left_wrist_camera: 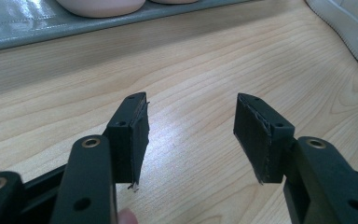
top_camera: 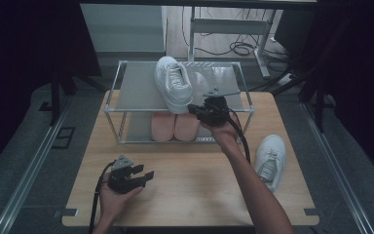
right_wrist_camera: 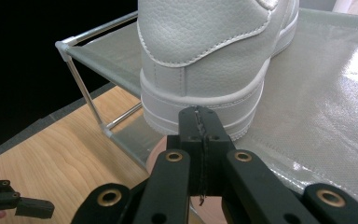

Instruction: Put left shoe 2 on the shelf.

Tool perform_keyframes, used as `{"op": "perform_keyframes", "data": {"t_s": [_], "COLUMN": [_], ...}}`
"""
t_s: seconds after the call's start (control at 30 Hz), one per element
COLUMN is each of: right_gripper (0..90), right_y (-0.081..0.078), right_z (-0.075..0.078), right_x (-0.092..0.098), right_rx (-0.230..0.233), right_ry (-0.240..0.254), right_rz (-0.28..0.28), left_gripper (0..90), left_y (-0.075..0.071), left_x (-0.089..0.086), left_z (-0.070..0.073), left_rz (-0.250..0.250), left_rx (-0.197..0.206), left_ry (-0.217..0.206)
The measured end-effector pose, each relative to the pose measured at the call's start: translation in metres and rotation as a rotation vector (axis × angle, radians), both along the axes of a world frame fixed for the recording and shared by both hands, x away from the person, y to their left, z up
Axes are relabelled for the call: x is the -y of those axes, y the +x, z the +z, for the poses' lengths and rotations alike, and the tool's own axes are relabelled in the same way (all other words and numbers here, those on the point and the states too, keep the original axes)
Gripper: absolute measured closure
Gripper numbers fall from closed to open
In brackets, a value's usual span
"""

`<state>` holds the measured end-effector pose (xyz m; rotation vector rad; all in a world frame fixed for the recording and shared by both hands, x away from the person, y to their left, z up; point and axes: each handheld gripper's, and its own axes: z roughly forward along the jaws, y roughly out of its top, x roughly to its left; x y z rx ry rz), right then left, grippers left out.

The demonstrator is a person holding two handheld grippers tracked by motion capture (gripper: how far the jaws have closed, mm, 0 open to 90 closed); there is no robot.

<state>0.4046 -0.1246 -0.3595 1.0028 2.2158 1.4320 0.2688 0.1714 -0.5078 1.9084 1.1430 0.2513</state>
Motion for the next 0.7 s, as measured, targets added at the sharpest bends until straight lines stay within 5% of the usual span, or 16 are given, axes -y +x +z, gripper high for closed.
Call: {"op": "perform_keyframes", "data": {"t_s": [0.7], "right_gripper": [90.0], "right_y": [0.004], "right_z": [-0.005], "right_x": [-0.041], "right_rx": [0.001], "right_ry": [0.042], "right_rz": [0.047], "left_gripper": [45.8], "left_y": [0.000], "left_x": [0.001], "left_z": [0.000], "left_rz": [0.000], "left_rx": [0.003], "left_ry": [0.010]}}
